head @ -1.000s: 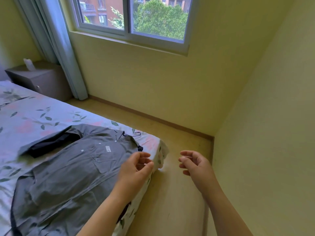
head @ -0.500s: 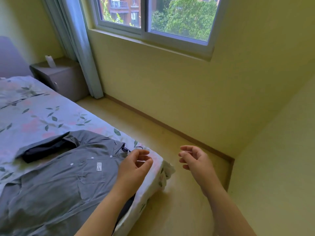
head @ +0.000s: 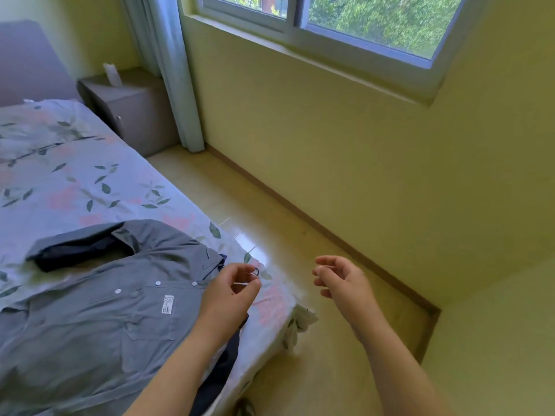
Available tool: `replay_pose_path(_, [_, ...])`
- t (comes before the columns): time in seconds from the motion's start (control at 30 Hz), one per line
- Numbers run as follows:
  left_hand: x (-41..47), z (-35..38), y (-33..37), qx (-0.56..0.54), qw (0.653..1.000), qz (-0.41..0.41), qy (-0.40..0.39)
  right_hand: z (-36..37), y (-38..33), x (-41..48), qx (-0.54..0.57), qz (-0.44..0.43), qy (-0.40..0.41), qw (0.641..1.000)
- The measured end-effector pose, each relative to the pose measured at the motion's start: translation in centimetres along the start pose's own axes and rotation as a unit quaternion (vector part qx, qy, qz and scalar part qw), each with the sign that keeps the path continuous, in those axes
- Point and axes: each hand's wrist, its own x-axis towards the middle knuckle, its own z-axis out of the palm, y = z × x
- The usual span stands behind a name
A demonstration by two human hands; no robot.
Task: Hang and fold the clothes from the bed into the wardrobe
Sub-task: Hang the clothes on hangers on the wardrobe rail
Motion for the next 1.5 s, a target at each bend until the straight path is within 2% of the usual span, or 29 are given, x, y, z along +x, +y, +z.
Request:
replay_pose_path(0.3, [7.8,-0.3,0.5,-0.011,0.998,-0.04,0.037,2.4,-1.7,9.1,-0.035,0.022,-0.062,0.997])
replay_pose_path(0.47, [11.6,-0.1,-1.3,0.009,0.992,-0.07,0.101,3.5,-1.5,15.5,-0.056,0.035,-0.119,0.991])
replay_pose_path(0.67, [15.2,2.3,-4.0,0.021,0.973,-0.143,0.182,4.4,0.2,23.6,-0.115,0.058,-0.208,0.97])
replay_pose_path(0.87, [16.9,3.8,-8.4,0.048,0.949,-0.212,0.229,6.8,3.1,29.4,-0.171,0.069,-0.277,0.943])
replay_pose_path(1.27, [20.5,6.0,-20.2,0.143,0.925,-0.326,0.131,12.9,12.7,31.7,-0.23,0.16,-0.331,0.901])
replay_pose_path(1.5, [24.4,7.1,-27.6,0.212,0.911,-0.343,0.085,14.4,17.0,33.6,-0.246,0.178,-0.329,0.894])
